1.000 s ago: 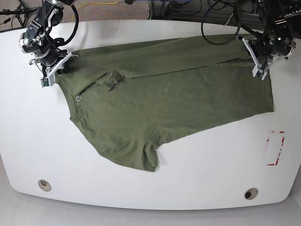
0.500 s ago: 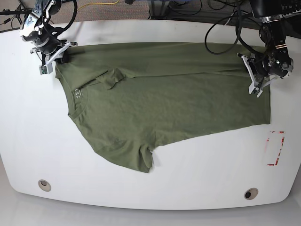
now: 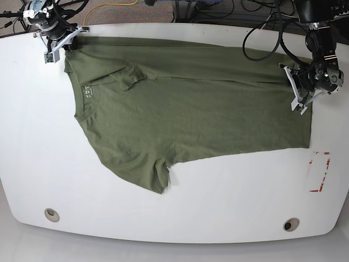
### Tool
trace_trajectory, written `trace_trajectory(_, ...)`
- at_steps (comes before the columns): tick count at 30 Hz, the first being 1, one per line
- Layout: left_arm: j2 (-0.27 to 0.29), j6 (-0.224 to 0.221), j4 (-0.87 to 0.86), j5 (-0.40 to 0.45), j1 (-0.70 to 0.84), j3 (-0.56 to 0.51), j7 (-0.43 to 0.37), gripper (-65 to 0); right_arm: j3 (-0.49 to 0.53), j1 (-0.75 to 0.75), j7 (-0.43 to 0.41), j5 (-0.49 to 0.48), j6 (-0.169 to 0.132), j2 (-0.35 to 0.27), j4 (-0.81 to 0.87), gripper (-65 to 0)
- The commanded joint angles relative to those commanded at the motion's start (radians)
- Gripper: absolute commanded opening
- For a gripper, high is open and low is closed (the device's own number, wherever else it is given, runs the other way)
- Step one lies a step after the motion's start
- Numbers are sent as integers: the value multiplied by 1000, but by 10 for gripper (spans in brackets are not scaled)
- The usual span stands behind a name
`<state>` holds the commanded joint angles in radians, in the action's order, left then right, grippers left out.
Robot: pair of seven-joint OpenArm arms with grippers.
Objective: Fold the T-shirt properly
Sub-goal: 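Move both grippers onto the shirt body and grasp the fabric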
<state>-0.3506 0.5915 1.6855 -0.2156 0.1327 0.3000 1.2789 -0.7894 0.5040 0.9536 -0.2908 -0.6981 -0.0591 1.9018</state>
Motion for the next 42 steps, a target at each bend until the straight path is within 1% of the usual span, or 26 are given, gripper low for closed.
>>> trace_trajectory(3,2,0,37,0,-9,0,18,-529,0,-2,40,-3,0,9,38,-564)
trace_trajectory(8,17,0,89,0,-29,0,20,-446,3,-28,43,-3,0,12,78,-561)
trace_trajectory(10,18,0,112,0,-31,0,20,-424,0,-58,52,2,0,9,94,-542)
trace_trajectory(11,20,0,121,0,-31,0,20,-422,0,-69,61,-2,0,8,100,-517)
trace_trajectory(13,20,0,137,0,-37,0,20,-422,5,-92,83,-5,0,-9,107,-441)
trace_trajectory(15,21,0,144,0,-44,0,20,-422,17,-126,107,-17,0,-14,114,-363)
trace_trajectory(18,21,0,143,0,-49,0,20,-422,57,-160,149,-66,0,-17,114,-266)
trace_trajectory(20,21,0,141,0,-51,0,18,-422,107,-176,161,-109,0,-20,110,-239)
trace_trajectory(24,21,0,141,2,-51,0,18,-424,226,-195,166,-150,0,-20,109,-247)
trace_trajectory(27,21,0,138,5,-51,0,15,-424,321,-199,166,-132,0,-18,107,-247)
trace_trajectory(29,21,0,138,5,-51,0,15,-424,359,-201,166,-117,0,-14,107,-246)
trace_trajectory(33,21,0,138,5,-51,0,14,-424,413,-204,164,-98,0,-14,97,-246)
trace_trajectory(39,21,0,138,6,-51,0,14,-424,466,-207,155,-95,0,-12,23,-249)
trace_trajectory(42,21,0,138,6,-49,0,14,-424,474,-213,120,-95,0,-12,-6,-250)
